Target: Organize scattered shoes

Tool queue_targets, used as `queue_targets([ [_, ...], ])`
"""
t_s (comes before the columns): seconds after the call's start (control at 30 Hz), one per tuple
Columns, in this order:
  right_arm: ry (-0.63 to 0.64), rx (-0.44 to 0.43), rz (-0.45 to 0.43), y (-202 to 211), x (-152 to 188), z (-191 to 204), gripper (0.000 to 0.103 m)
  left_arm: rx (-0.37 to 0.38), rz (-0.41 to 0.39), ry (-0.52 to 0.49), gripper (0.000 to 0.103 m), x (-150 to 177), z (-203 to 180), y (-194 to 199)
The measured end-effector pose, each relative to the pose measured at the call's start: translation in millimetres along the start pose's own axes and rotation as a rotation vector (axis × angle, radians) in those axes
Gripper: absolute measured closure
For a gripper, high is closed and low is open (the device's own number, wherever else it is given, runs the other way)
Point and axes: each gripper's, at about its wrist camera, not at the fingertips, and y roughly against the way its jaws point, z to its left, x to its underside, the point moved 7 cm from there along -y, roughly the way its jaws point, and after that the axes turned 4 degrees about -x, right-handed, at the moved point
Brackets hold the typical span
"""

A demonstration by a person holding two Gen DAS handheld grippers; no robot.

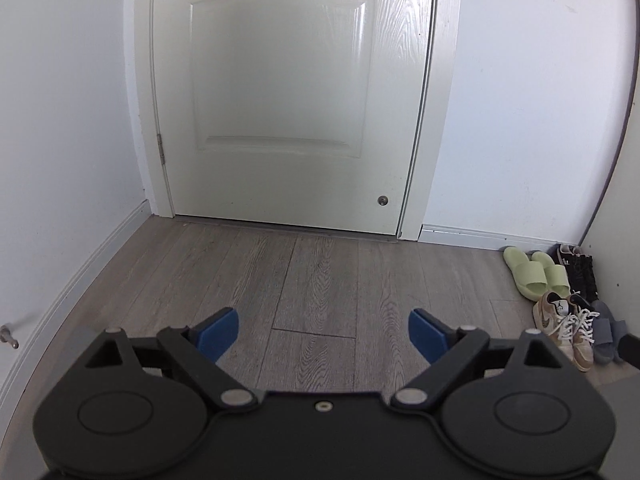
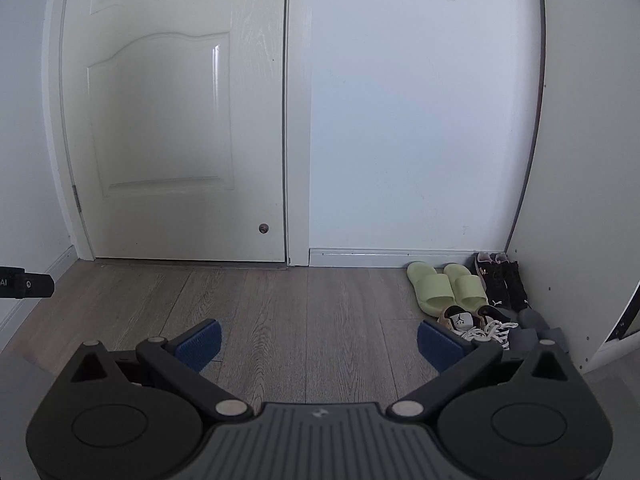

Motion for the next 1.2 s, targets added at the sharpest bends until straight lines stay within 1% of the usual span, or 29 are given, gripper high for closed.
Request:
queue_targets([
  [0.1,-0.031,-0.016,0.001,16.1,13.1,3.6,0.0,0.008,-0.015,-0.009,0.011,11.4,-4.0,17.7],
  [0.2,-0.054,-0.012,0.007,24.6,24.4,4.2,0.0,0.029,0.0,-0.007,0.011,19.9,-11.4,23.3],
  [0.3,-0.062,0.009,0.005,36.8,32.4,5.8,0.0,0.041,0.014,-0.018,0.011,28.9,-20.4,25.1],
  [0.4,-0.078,0.013,0.009,45.7,40.0,4.6,0.0,0.033,0.026,-0.034,0.011,38.8,-23.3,26.7],
  [0.53,-0.059,0.033,0.019,51.6,47.6,6.5,0.0,0.024,0.067,-0.019,0.011,52.0,-20.2,24.4],
  [0.67,-0.06,0.016,0.037,61.1,58.6,13.3,0.0,0.019,0.092,-0.027,0.011,65.8,-18.0,27.1],
  [0.8,-0.056,0.014,0.059,68.1,71.6,19.4,0.0,0.036,0.114,-0.013,0.011,73.9,-17.8,31.0],
  [0.93,-0.078,0.005,0.078,74.7,82.5,22.2,0.0,0.039,0.118,-0.016,0.011,80.4,-18.6,37.4],
  [1.2,-0.087,0.009,0.083,83.4,97.1,27.5,0.0,0.037,0.124,-0.021,0.011,90.4,-17.3,42.6],
])
